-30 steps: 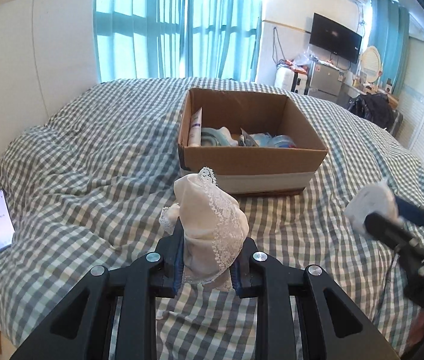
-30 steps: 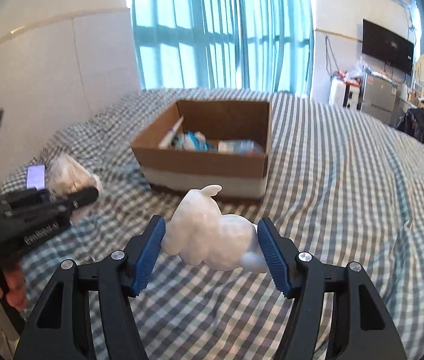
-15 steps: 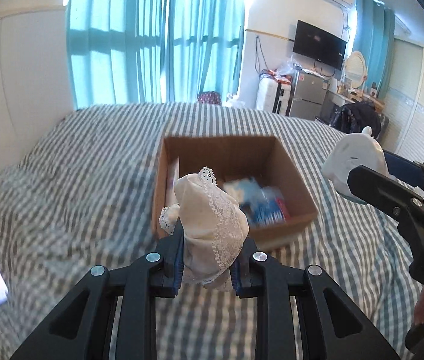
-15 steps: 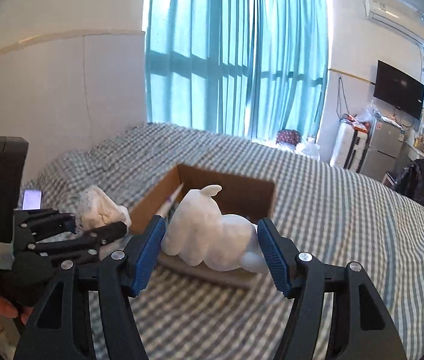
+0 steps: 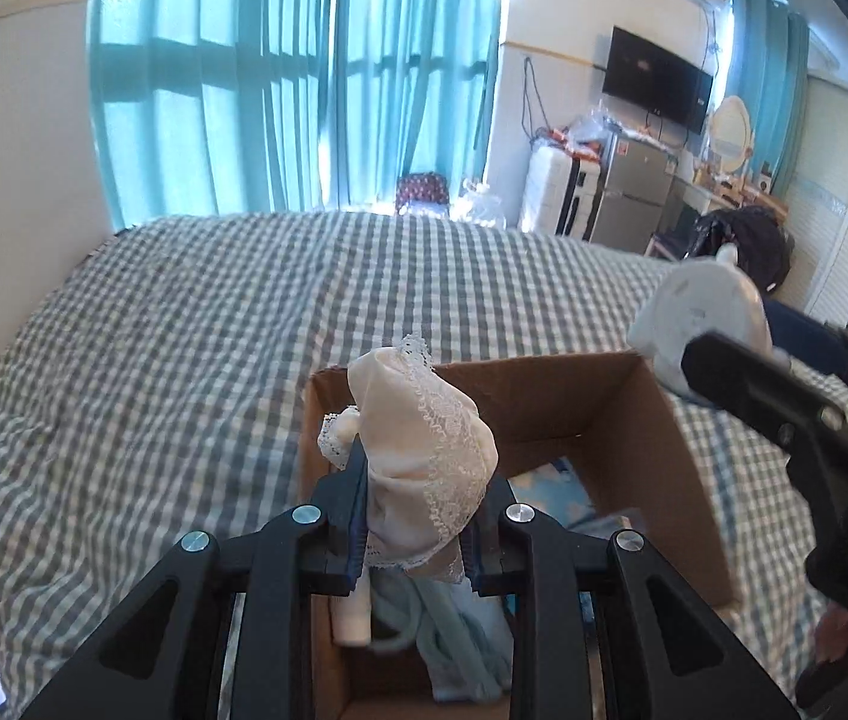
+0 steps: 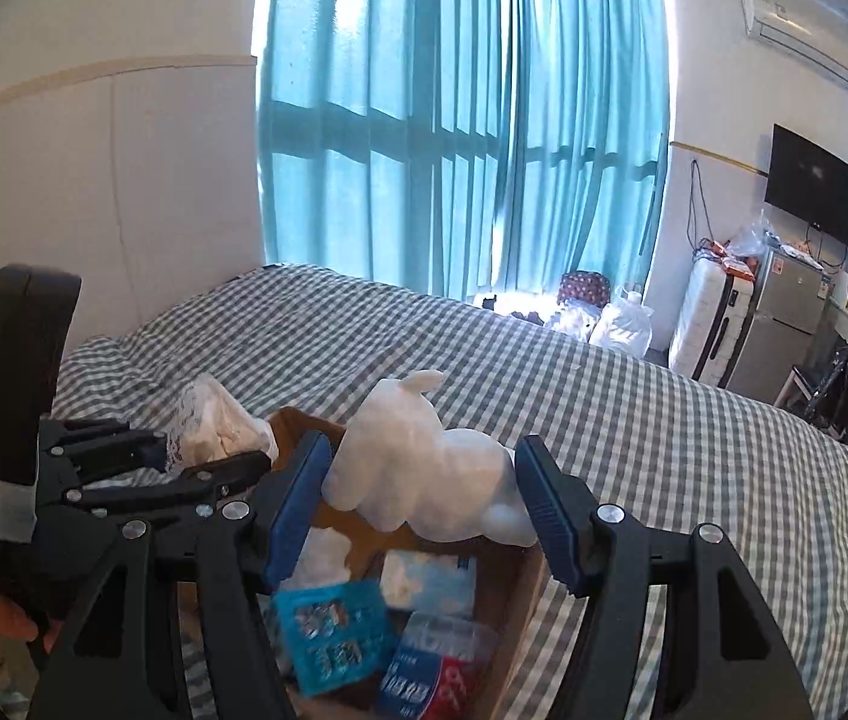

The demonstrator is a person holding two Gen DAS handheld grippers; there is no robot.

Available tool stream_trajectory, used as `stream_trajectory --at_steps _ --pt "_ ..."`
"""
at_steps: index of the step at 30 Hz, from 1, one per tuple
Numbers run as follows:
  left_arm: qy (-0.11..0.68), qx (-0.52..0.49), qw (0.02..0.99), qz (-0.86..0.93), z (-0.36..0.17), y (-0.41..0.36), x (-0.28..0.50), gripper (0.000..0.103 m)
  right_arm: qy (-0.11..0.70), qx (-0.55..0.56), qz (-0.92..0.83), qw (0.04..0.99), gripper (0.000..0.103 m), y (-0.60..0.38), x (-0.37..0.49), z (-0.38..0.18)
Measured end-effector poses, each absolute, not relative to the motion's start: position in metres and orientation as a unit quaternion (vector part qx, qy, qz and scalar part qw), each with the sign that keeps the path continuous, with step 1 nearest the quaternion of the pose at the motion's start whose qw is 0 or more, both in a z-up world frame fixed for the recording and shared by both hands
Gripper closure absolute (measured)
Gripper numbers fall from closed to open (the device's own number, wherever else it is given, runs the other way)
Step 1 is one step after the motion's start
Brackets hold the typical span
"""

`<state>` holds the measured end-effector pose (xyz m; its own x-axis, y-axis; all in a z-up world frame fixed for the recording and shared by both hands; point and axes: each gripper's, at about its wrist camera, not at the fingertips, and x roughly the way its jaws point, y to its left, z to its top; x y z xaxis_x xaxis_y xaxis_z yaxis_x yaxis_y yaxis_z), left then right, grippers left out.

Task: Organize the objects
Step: 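Drop the lace cloth and plush toy into the box, opening both tools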

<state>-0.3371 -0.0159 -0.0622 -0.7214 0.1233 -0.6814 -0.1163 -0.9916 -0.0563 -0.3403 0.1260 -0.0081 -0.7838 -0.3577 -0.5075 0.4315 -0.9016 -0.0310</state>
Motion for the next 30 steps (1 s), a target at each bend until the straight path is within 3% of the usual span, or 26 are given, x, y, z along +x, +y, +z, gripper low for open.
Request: stream_trajectory --at_steps 8,15,16,19,24,30 --pt "0.005 -0.397 0.073 0.915 -0.105 -0.003 -0.364 0.078 0.042 0.280 -0.934 0.218 0.039 0.135 -0.385 -0.050" --pt "0.021 -0.400 0.086 0.912 -0.111 0.009 -0.359 0.075 0.047 0.301 -0.928 0.213 0.039 0.135 -0.390 -0.069" --pt "0.021 -0.399 0.085 0.913 -0.110 0.010 -0.357 0.072 0.046 0.300 -0.929 0.211 0.038 0.136 -0.389 -0.067" --pt "0.020 -0.394 0.080 0.915 -0.106 0.015 -0.354 0.047 0.056 0.301 -0.933 0.192 0.035 0.137 -0.385 -0.062" --pt "0.025 -0.384 0.070 0.920 -0.083 0.013 -0.342 0.045 0.049 0.296 -0.938 0.177 0.034 0.145 -0.369 -0.040" --pt "0.037 -0.338 0.051 0.939 -0.031 0.008 -0.313 0.027 0.045 0.270 -0.949 0.155 0.029 0.166 -0.337 0.008"
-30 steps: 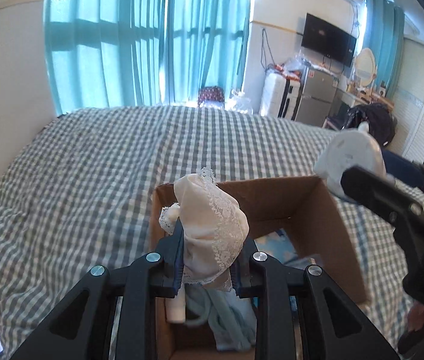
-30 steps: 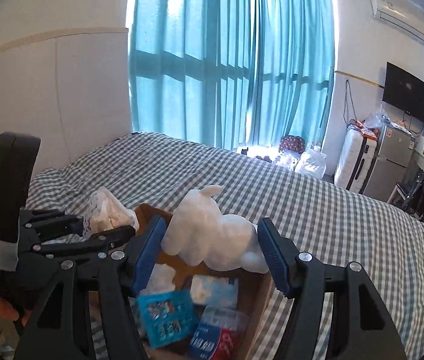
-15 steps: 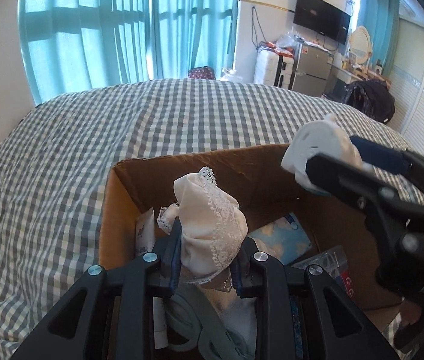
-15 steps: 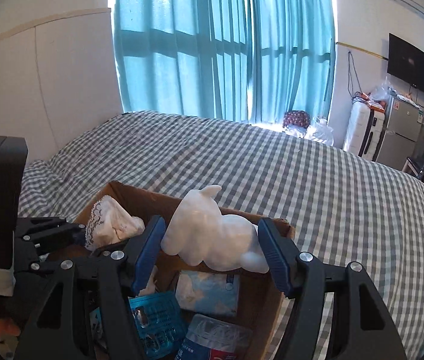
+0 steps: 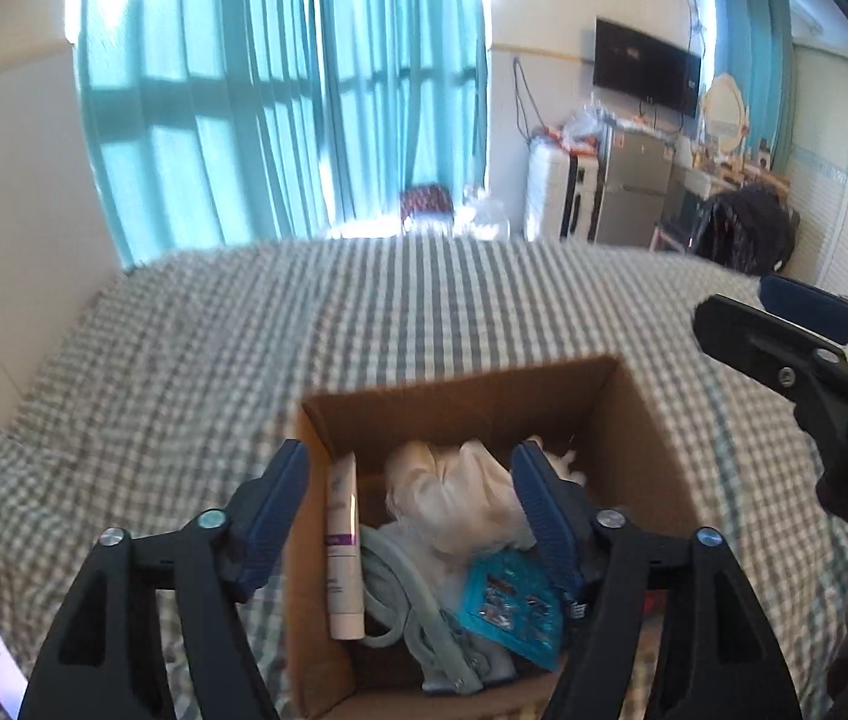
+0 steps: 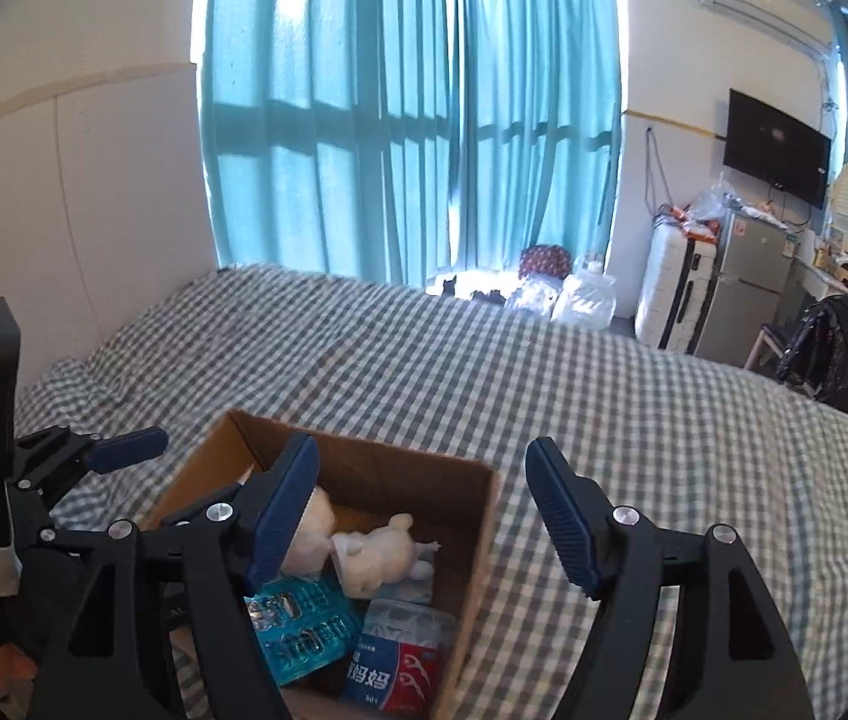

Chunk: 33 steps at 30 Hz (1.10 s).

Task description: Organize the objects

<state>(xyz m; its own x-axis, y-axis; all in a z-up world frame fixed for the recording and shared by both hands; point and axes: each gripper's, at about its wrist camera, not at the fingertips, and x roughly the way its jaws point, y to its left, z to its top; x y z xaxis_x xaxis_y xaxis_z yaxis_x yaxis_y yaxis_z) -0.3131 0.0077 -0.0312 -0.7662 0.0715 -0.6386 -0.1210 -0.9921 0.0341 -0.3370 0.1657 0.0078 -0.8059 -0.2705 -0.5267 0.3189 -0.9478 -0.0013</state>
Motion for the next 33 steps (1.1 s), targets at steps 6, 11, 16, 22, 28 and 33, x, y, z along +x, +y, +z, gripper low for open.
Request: stream_trajectory --at_steps 6,11,16,22,28,33 --pt "0.043 -0.274 0.034 0.960 0.027 0.005 -0.271 0.009 0.051 0.226 -0.963 0.139 0.020 0.182 -0.286 0.066" --pt "0.040 -0.233 0.027 0.971 0.062 0.000 -0.236 0.002 0.057 0.189 -0.972 0.130 0.013 0.190 -0.239 0.103" --pt "0.037 -0.197 0.016 0.980 0.084 -0.005 -0.197 0.000 0.055 0.170 -0.977 0.116 0.008 0.196 -0.205 0.120" --pt "0.031 -0.173 0.014 0.984 0.101 -0.007 -0.151 0.000 0.032 0.168 -0.980 0.098 0.000 0.212 -0.162 0.125" --pt "0.014 -0.141 -0.006 0.990 0.103 -0.008 -0.119 0.000 0.017 0.139 -0.987 0.080 0.000 0.220 -0.127 0.127" --pt "-0.031 -0.131 -0.010 0.991 0.068 -0.009 -0.105 0.000 -0.002 0.112 -0.992 0.065 0.000 0.225 -0.105 0.098"
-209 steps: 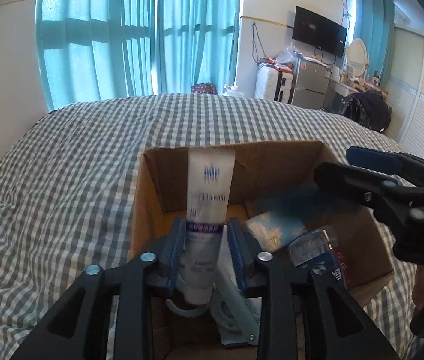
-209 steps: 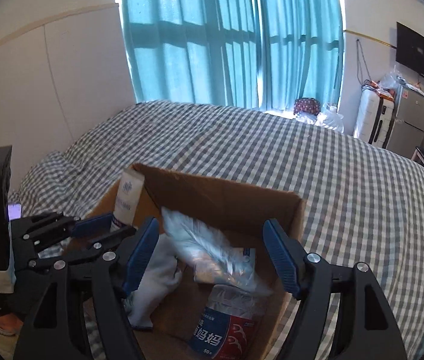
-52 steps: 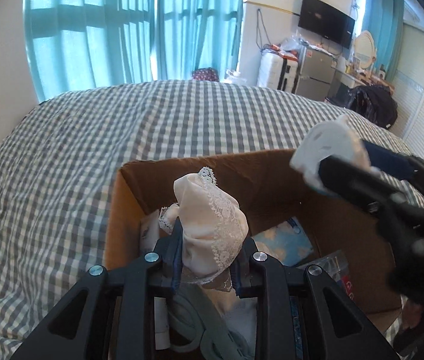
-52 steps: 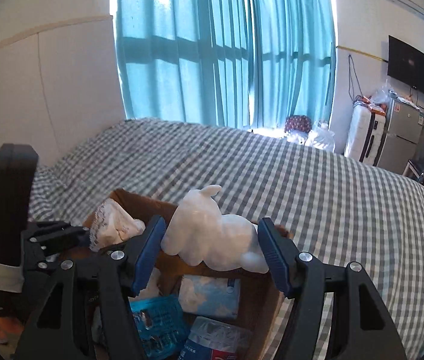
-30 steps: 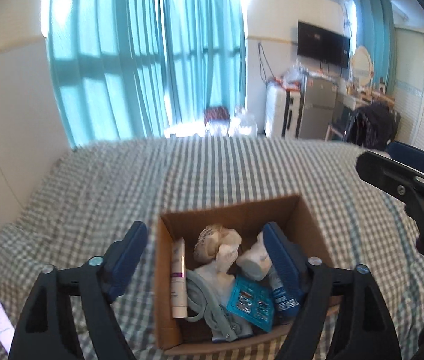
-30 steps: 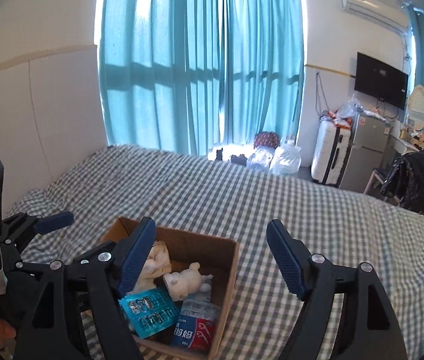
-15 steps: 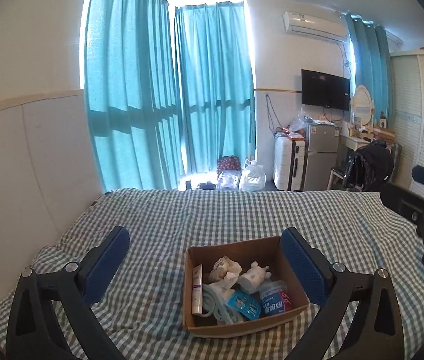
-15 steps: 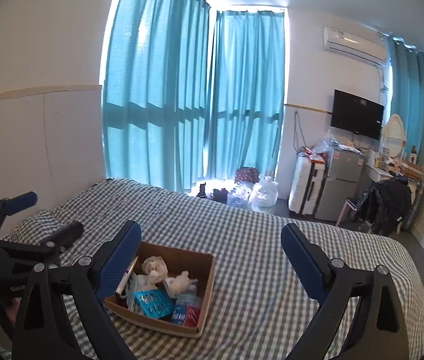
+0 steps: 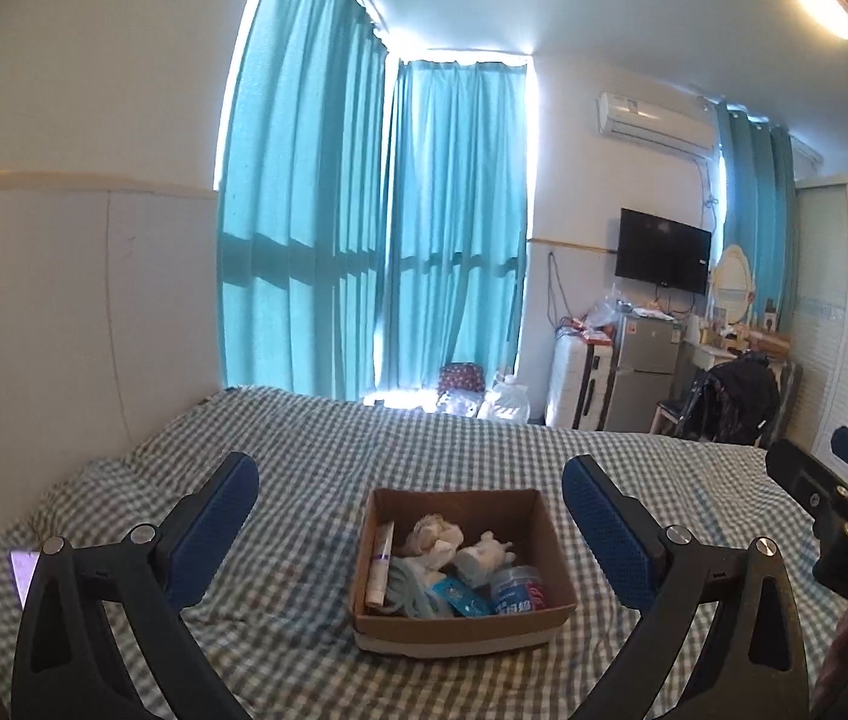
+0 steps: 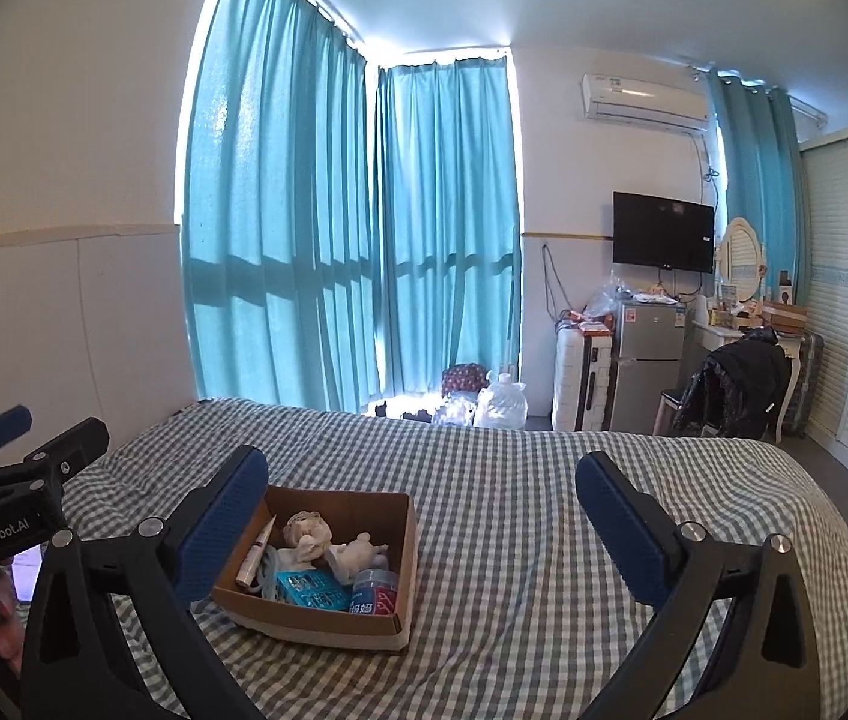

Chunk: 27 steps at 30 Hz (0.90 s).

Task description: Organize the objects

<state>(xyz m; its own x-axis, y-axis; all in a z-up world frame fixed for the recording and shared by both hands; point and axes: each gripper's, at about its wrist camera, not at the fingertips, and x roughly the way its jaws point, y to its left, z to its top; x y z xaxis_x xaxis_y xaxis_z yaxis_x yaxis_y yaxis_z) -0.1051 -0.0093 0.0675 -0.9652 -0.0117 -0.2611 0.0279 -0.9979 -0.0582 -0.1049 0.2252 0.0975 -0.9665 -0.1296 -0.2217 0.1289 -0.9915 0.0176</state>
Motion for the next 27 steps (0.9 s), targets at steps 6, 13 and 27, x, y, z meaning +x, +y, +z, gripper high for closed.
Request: stream_trajectory --at_steps 6,13,27 --pt "0.021 0.160 0.033 -0.986 0.019 -0.011 -0.102 0.000 0.007 0.137 -0.990 0.006 0.000 0.225 -0.118 0.035" --pt "0.005 0.175 0.034 -0.984 0.004 -0.011 -0.101 0.000 -0.012 0.179 -0.983 0.035 0.000 0.219 -0.134 0.012" --pt "-0.003 0.197 0.038 -0.980 -0.004 -0.010 -0.103 0.000 -0.017 0.203 -0.978 0.044 0.000 0.219 -0.137 0.006"
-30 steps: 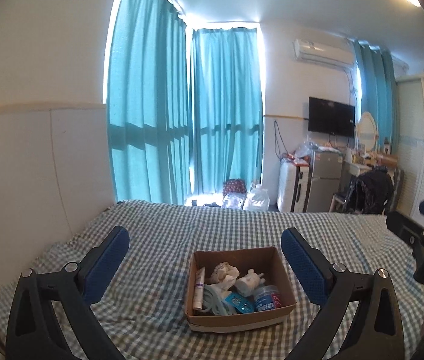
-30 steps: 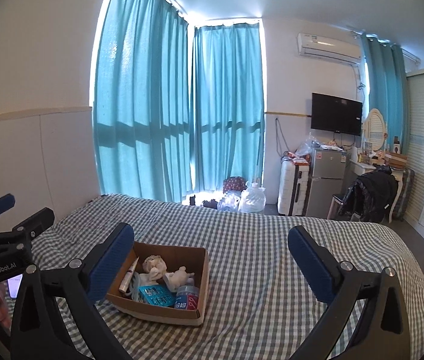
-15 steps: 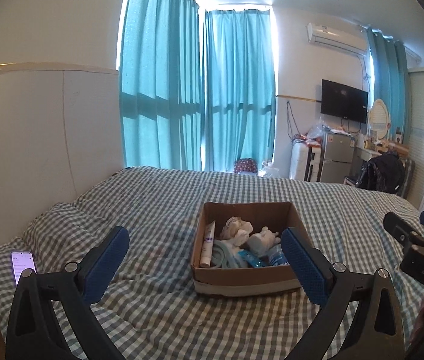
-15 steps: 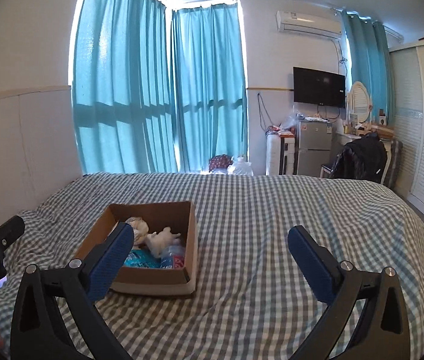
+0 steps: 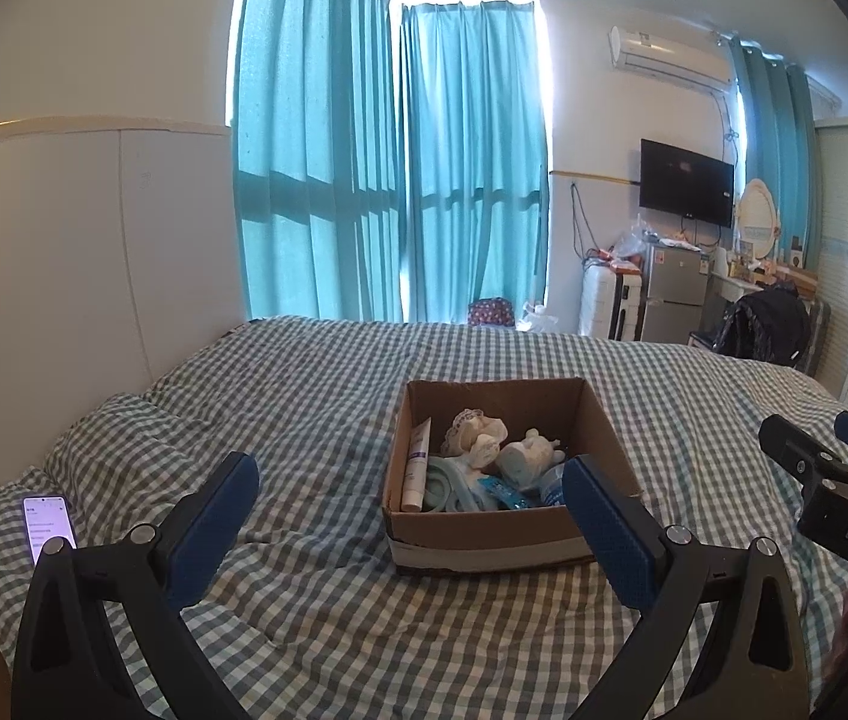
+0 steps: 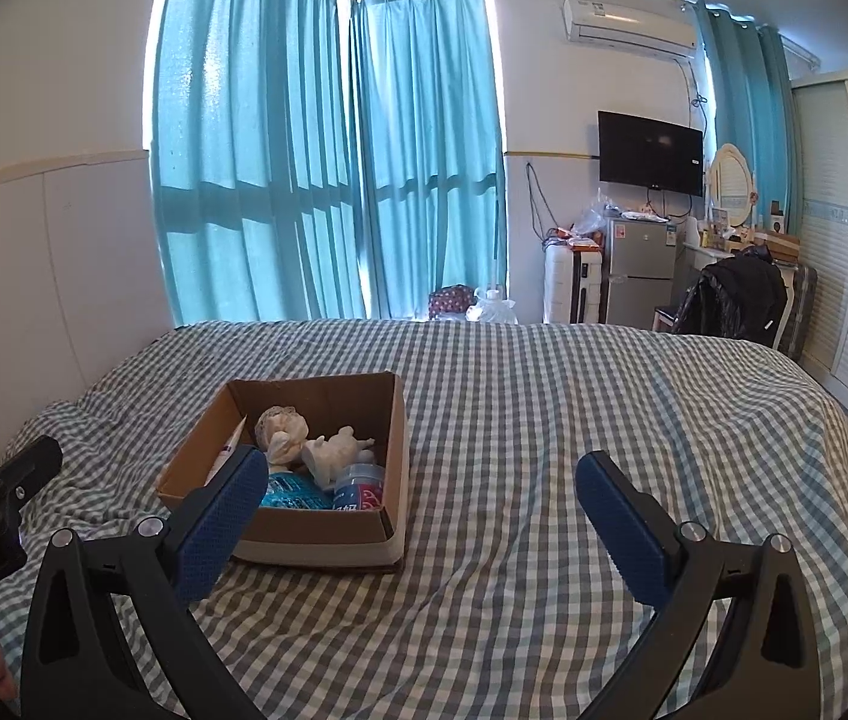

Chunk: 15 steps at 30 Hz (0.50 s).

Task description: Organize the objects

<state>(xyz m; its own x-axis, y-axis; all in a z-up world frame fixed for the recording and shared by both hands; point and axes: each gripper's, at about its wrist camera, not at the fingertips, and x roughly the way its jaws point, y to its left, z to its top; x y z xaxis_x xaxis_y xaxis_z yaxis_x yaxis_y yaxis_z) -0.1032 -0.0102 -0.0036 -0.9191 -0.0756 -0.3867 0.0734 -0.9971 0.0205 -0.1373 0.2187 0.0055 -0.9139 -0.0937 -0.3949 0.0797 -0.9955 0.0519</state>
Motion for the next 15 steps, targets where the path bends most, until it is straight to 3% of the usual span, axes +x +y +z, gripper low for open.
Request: stream_trajectory --at_steps 15 --pt "-0.007 0.206 0.043 -0.978 -0.0060 -0.0129 -0.1026 0.000 -0.007 0.201 -0.978 0.045 0.000 0.2124 -0.1345 0.0052"
